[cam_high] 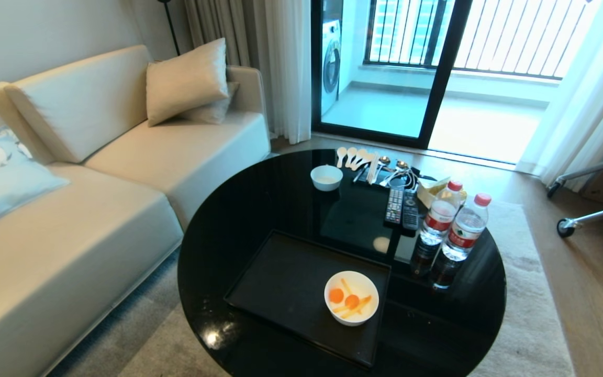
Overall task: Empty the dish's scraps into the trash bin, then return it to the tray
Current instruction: Pick up the bowl with leftover food
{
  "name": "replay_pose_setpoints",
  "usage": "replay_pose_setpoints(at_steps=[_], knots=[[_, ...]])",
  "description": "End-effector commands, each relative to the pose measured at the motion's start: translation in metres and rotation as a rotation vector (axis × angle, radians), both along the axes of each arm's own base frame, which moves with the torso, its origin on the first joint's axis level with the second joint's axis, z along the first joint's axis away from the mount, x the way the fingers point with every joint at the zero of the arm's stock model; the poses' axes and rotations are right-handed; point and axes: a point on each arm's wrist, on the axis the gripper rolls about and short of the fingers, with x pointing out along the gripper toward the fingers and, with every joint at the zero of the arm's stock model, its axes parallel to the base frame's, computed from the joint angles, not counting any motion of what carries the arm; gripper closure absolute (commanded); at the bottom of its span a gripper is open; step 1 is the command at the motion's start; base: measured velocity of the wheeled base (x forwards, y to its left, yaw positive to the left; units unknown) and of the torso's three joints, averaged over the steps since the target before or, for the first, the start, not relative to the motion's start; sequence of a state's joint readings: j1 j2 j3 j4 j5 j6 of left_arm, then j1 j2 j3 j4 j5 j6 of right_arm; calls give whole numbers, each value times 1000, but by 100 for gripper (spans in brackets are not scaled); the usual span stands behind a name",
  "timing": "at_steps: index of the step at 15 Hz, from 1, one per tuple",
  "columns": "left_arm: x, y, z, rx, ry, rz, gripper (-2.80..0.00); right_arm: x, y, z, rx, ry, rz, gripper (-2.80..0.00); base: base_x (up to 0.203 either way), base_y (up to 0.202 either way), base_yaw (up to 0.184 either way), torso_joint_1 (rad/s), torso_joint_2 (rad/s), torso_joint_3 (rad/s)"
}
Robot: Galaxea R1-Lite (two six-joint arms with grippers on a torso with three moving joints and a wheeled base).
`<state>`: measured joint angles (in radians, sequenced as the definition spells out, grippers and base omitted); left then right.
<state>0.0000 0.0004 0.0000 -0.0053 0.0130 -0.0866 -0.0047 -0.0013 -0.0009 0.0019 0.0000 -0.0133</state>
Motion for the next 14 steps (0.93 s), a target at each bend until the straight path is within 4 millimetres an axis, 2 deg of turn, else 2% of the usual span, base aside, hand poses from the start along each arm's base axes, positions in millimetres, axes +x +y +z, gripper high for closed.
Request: replay_pose_setpoints(at_steps=[1, 10, 12, 14], knots=[[0, 0, 0, -1, -1, 1, 0, 0, 0, 0, 0, 2, 0, 0, 0, 0, 0, 0, 0, 0], [0, 0, 0, -1, -1, 1, 0, 1, 0, 0, -11, 8, 0, 0, 0, 0, 0, 0, 0, 0], [0, 0, 0, -1, -1, 1, 0, 6, 0, 3, -63, 59, 13, 0, 0, 0, 0, 0, 0, 0], [0, 0, 0, -1, -1, 1, 0, 16, 1, 15, -104, 91, 68, 0, 0, 0, 0, 0, 0, 0]])
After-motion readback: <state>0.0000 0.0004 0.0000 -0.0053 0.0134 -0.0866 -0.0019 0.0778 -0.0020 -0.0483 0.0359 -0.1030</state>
